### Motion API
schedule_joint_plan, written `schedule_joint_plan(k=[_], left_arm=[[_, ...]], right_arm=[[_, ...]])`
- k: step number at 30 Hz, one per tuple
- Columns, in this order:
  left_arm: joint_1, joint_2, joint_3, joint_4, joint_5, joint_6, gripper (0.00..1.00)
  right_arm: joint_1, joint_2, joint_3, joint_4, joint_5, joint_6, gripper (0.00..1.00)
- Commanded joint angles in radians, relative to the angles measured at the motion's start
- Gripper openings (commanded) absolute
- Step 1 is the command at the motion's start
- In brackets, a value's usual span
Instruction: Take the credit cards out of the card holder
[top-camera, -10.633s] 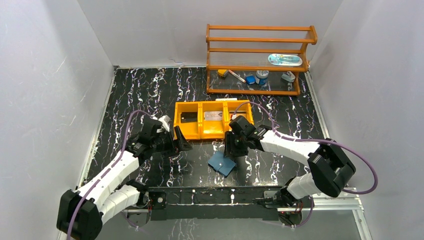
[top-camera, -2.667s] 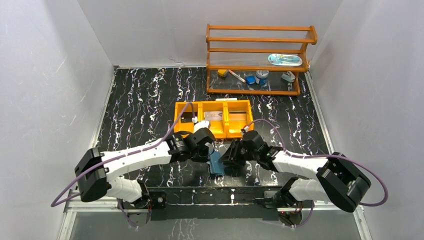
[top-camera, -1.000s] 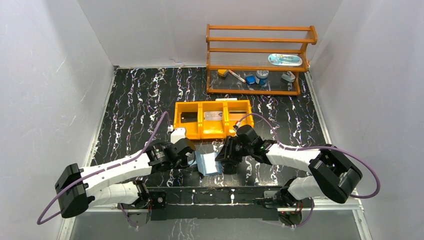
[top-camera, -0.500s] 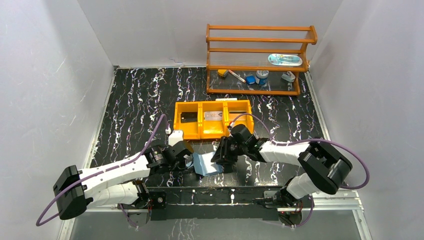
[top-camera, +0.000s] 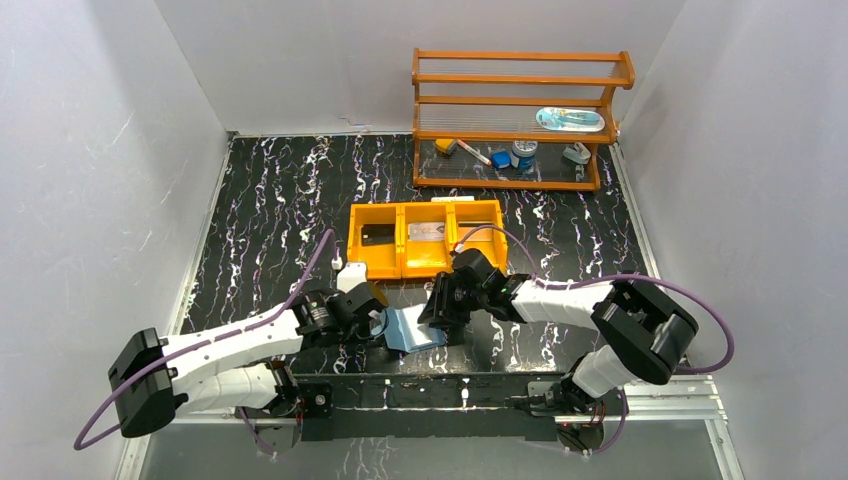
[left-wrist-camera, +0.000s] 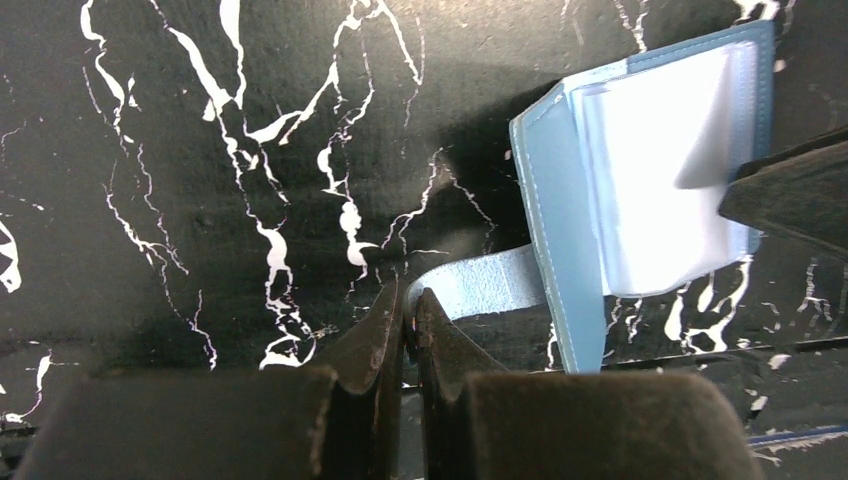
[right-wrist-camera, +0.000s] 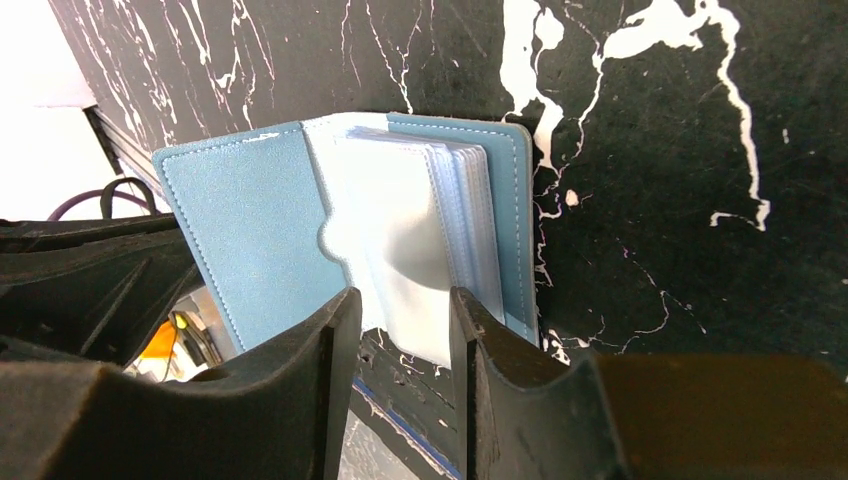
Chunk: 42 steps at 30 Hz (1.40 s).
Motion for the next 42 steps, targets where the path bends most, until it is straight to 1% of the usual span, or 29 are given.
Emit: schedule_joint_plan(k=[1, 5, 9, 14, 25, 28, 30, 31, 34, 35, 38, 42], left_arm=[[0.004, 0.030, 0.019, -0.062, -0.011, -0.021, 0.00], [0.004, 0.048, 0.007, -0.063, -0.009, -0.039, 0.00], [0.004, 0.048, -0.004, -0.063, -0.017, -0.044, 0.00], [0.004, 0.050, -0.009, -0.081, -0.023, -0.062, 0.00], [0.004, 0.081, -0.004, -0.076, -0.024, -0.054, 0.00], [0.004, 0.084, 0.001, -0.061, -0.018, -0.039, 0.00], [0.004, 0.088, 0.005, -0.058, -0.019, -0.034, 0.00], [0.004, 0.090, 0.007, -0.055, -0.019, -0.030, 0.00], [0.004, 0.096, 0.010, -0.049, -0.016, -0.023, 0.00], [0.004, 0.100, 0.010, -0.048, -0.014, -0.020, 0.00], [0.004, 0.108, 0.010, -0.045, -0.010, -0.015, 0.00], [0.003, 0.111, 0.011, -0.041, -0.008, -0.014, 0.00]], right_arm=[[0.016, 0.022, 0.053, -0.058, 0.053, -0.014, 0.47], [0.086, 0.024, 0.138, -0.207, 0.225, -0.042, 0.47], [0.105, 0.014, 0.144, -0.205, 0.250, -0.042, 0.48], [0.135, 0.003, 0.205, -0.305, 0.346, -0.079, 0.48], [0.144, 0.052, 0.233, -0.325, 0.327, -0.104, 0.49], [0.147, 0.063, 0.224, -0.289, 0.289, -0.108, 0.47], [0.152, 0.064, 0.223, -0.278, 0.280, -0.110, 0.44], [0.153, 0.063, 0.226, -0.281, 0.286, -0.111, 0.42], [0.156, 0.057, 0.242, -0.305, 0.310, -0.115, 0.41], [0.159, 0.054, 0.251, -0.320, 0.322, -0.116, 0.42], [0.168, 0.053, 0.286, -0.379, 0.363, -0.120, 0.49], [0.187, 0.056, 0.321, -0.425, 0.405, -0.126, 0.51]])
